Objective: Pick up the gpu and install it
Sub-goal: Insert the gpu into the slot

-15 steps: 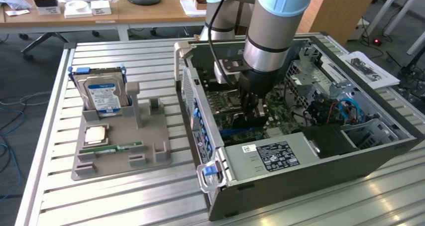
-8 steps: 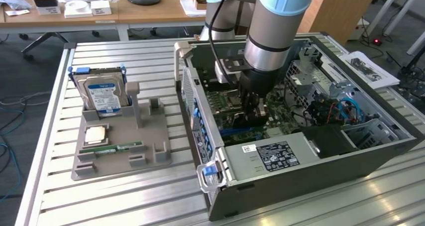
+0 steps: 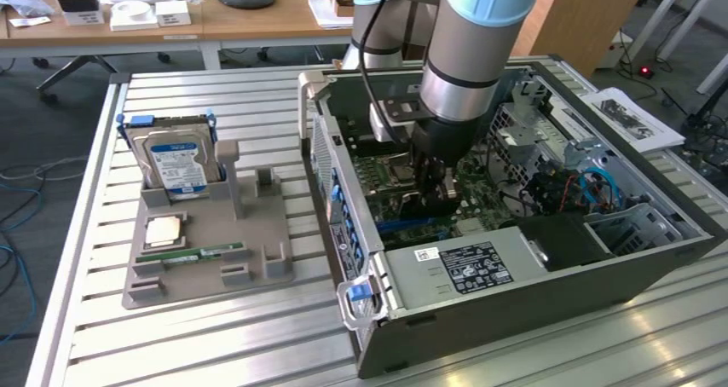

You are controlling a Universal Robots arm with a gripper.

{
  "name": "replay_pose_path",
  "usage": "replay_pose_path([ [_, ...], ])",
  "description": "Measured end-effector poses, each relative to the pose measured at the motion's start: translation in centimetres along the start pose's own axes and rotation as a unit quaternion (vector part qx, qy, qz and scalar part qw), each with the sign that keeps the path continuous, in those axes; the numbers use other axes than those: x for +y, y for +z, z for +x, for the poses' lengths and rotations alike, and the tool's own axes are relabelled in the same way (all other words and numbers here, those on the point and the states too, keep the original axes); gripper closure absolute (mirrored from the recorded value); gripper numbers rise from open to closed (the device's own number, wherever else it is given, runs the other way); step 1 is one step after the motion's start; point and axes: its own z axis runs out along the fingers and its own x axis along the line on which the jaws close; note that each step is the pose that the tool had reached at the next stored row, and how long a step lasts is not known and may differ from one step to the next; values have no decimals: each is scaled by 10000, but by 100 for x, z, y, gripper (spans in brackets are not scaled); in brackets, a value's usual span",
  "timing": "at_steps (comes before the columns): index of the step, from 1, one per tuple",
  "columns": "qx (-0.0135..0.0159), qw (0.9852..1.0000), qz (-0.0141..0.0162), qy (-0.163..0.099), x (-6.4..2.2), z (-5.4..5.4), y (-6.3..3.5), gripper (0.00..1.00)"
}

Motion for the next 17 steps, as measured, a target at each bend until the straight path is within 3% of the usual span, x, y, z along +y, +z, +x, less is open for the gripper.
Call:
replay_pose_path([
  [7, 18, 10000, -18, 1, -10, -1, -20, 73],
  [12, 53, 10000, -28, -1, -11, 0, -21, 73],
  [17, 46, 10000, -36, 0, -13, -1, -21, 73],
])
